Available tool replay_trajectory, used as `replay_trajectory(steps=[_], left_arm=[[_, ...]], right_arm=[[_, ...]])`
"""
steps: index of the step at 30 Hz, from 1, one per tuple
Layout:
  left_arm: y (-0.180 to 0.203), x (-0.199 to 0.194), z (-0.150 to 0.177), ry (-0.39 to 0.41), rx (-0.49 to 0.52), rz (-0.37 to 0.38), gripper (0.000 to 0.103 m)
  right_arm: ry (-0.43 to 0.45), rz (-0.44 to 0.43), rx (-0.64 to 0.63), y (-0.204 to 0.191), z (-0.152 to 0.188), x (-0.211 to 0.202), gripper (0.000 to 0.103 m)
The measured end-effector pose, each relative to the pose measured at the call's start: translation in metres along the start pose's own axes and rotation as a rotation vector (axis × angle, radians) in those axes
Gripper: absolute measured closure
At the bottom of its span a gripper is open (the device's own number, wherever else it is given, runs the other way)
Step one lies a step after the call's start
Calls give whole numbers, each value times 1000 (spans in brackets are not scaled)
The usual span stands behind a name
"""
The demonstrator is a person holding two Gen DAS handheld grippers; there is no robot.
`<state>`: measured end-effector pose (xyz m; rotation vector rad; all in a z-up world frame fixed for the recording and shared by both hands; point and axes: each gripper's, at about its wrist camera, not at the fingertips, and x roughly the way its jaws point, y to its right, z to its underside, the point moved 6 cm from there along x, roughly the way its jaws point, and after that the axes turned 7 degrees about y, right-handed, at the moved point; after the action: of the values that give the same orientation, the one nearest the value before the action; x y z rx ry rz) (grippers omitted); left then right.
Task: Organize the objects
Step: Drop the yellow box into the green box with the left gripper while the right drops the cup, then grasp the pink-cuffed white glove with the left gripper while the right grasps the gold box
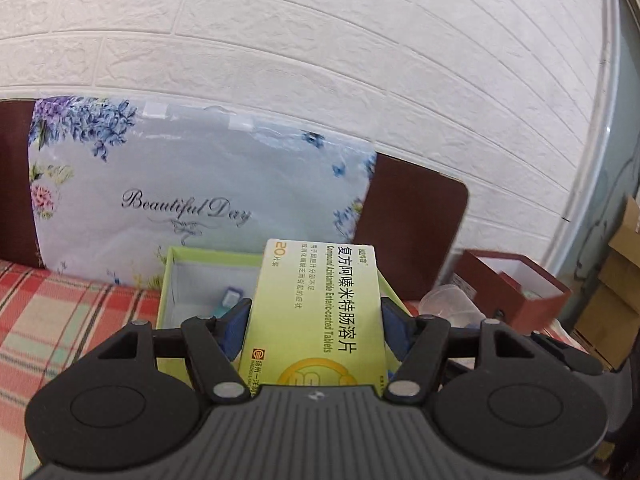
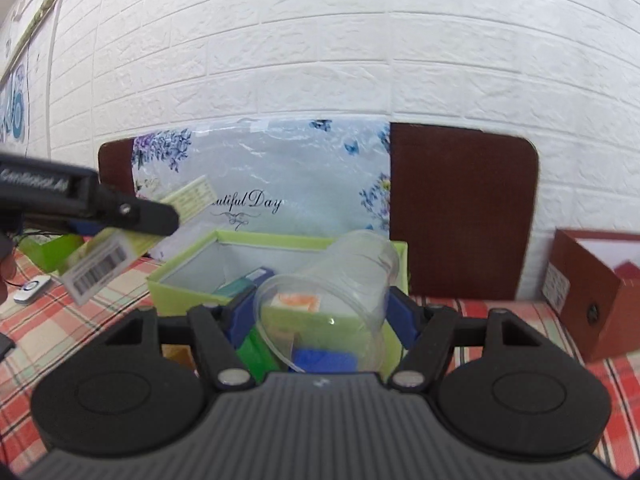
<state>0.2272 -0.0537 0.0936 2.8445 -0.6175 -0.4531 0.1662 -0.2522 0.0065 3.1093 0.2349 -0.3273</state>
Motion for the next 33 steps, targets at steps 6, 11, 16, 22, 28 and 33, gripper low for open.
replay_trajectory(steps=[6, 11, 16, 22, 28, 33], left_arm=[[-18, 53, -12, -6, -24, -38, 33], [-30, 79, -11, 9, -24, -75, 22], [-46, 88, 11, -24, 18, -155, 9], [-47, 63, 18, -41, -29, -139, 9], [-22, 9, 27, -34, 17, -111, 9], [-7, -39, 57, -65, 70, -121, 9]], right_arm=[[-1, 14, -60, -5, -6, 58, 35], [-10, 48, -81, -5, 0, 93, 30], [-61, 81, -91, 2, 23, 109, 0], [4, 84, -83, 5, 32, 67, 0], [13, 76, 5, 2, 29, 10, 0], [-9, 42, 62, -8, 46, -43, 0]])
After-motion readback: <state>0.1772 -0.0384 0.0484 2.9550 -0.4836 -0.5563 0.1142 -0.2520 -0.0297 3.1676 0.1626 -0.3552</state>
